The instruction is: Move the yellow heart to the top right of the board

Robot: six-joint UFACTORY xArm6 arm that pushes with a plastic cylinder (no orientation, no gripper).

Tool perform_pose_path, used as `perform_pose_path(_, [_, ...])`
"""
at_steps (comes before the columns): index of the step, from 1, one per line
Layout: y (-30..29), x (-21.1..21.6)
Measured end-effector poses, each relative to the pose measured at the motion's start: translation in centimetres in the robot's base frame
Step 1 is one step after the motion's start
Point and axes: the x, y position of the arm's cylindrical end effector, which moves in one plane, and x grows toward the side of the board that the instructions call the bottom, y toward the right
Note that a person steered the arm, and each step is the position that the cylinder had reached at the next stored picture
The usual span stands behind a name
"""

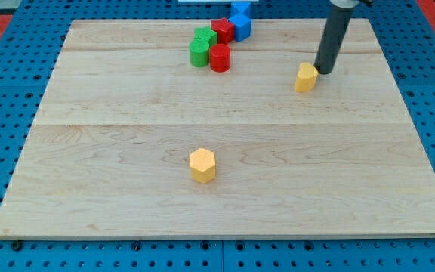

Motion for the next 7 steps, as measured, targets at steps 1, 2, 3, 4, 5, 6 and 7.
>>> perform_pose_path(1, [-0.8,0.3])
perform_pose_path(2, [-3.3,-0.4])
perform_pose_path(3, [0.0,0.0])
perform_pose_path(4, [-0.9,6.1])
perform_pose_path(5, [-8.1,6.7])
perform_pose_path(6, [-2.3,1.4])
perform_pose_path(7, [3.2,-4.0])
